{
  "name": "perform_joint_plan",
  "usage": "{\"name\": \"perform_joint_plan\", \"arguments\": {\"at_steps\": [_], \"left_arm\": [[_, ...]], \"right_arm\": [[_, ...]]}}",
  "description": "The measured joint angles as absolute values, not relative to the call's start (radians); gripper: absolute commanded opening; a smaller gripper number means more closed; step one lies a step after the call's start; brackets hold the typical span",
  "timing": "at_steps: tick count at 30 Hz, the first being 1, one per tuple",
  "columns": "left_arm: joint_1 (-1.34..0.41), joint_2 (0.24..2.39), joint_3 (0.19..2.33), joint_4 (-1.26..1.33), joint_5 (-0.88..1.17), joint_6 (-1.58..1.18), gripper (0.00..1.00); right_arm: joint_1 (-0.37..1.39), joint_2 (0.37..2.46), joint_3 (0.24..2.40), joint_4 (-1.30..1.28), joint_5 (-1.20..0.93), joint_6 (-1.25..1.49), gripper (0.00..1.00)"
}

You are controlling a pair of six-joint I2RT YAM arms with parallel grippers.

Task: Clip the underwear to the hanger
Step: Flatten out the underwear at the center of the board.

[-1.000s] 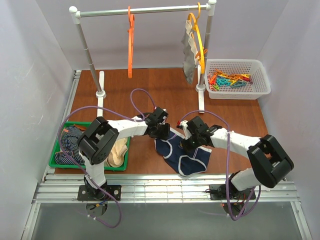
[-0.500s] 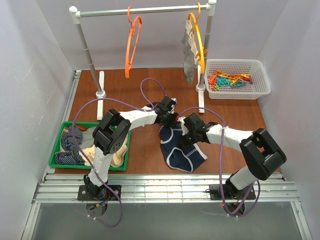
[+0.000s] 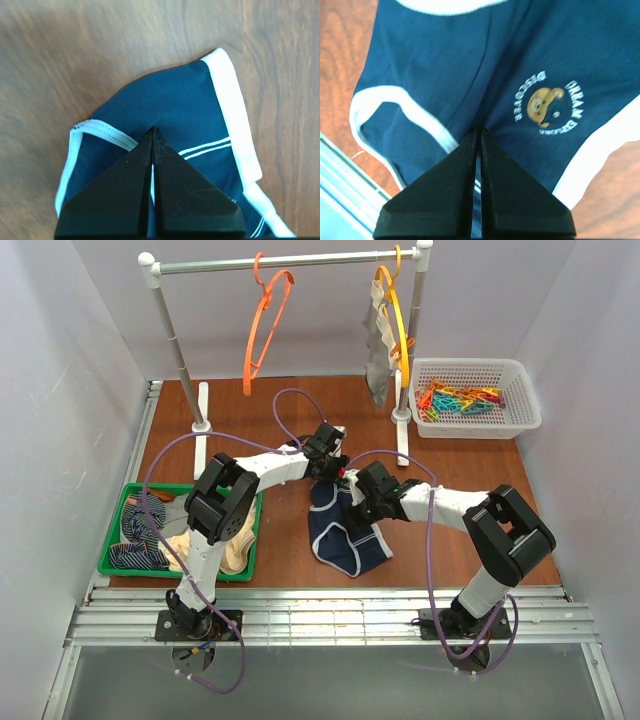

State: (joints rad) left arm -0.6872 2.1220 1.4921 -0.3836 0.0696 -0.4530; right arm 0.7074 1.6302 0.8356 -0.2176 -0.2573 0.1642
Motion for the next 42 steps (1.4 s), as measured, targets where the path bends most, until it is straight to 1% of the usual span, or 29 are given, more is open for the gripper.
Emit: {"name": "perform_joint_plan", "arguments": {"at_steps": [5,7,8,12,15,17,18,19,20,21,24,29,42], "left_arm": [[-0.686,2.122,1.496,-0.381,0.041,-0.448,0.00],[-0.690,2.119,1.497,-0.382,0.021,-0.440,0.10],[-0.691,2.115,1.497,-0.383,0.012,-0.437,0.18],[-0.696,2.073,1.489,-0.388,-0.017,-0.440,0.26],[-0.696,1.974,1.417,-0.380,-0.027,-0.455,0.28],[-0.697,1.890,1.346,-0.369,-0.031,-0.469,0.26],[-0.701,1.847,1.306,-0.363,-0.036,-0.479,0.20],[-0.702,1.808,1.271,-0.363,-0.042,-0.492,0.09],[-0.706,1.774,1.237,-0.355,-0.047,-0.503,0.03],[-0.712,1.744,1.205,-0.350,-0.050,-0.514,0.00],[-0.737,1.691,1.130,-0.343,-0.052,-0.540,0.00],[-0.772,1.683,1.057,-0.345,-0.049,-0.587,0.00],[-0.791,1.722,1.049,-0.362,-0.049,-0.673,0.00]], "right_arm": [[0.716,1.630,0.838,-0.213,-0.292,0.166,0.01],[0.722,1.606,0.838,-0.215,-0.290,0.167,0.01],[0.722,1.583,0.836,-0.215,-0.286,0.167,0.01],[0.723,1.443,0.821,-0.207,-0.258,0.169,0.01],[0.722,1.365,0.789,-0.204,-0.232,0.173,0.01],[0.721,1.354,0.770,-0.205,-0.214,0.175,0.01],[0.719,1.357,0.761,-0.207,-0.207,0.176,0.01],[0.716,1.363,0.754,-0.210,-0.200,0.176,0.01],[0.713,1.374,0.749,-0.215,-0.194,0.176,0.01],[0.710,1.385,0.749,-0.217,-0.188,0.176,0.01],[0.700,1.412,0.749,-0.217,-0.180,0.175,0.01],[0.681,1.448,0.775,-0.219,-0.164,0.168,0.01],[0.604,1.673,0.970,-0.207,-0.171,0.107,0.01]]}}
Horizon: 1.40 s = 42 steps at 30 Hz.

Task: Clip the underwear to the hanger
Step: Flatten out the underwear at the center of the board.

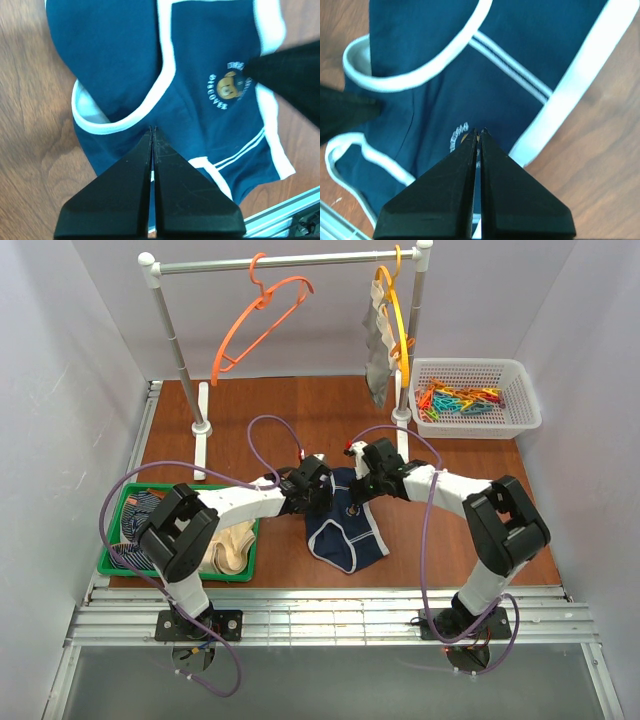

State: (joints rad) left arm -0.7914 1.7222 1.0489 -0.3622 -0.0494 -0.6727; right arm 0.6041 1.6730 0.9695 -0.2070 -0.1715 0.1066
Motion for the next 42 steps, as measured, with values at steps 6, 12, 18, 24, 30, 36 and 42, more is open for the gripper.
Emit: {"name": "perform_joint_plan", "arguments": {"at_steps": [6,12,18,24,30,36,42], "left_arm": [[-0.793,1.747,1.029,-0.396,-0.049,-0.696,0.00],[-0.793,1.754,1.021,-0.411,-0.060,-0.717,0.00],[-0.794,1.754,1.024,-0.429,-0.097,-0.737,0.00],[-0.772,1.740,1.013,-0.440,-0.129,-0.748,0.00],[-0.749,1.739,1.011,-0.445,-0.149,-0.746,0.00],[-0.745,1.736,1.009,-0.437,-0.148,-0.727,0.00],[-0.741,1.695,1.009,-0.451,-0.165,-0.672,0.37]], "right_arm": [[0.599,1.757,1.031,-0.206,-0.187,0.093,0.01],[0.594,1.795,1.035,-0.209,-0.188,0.090,0.01],[0.582,1.797,1.035,-0.218,-0.181,0.101,0.01],[0.582,1.775,1.015,-0.236,-0.181,0.121,0.01],[0.582,1.772,1.011,-0.241,-0.188,0.131,0.01],[0.582,1.773,1.011,-0.241,-0.197,0.128,0.01],[0.592,1.764,1.011,-0.257,-0.232,0.096,0.10]]}}
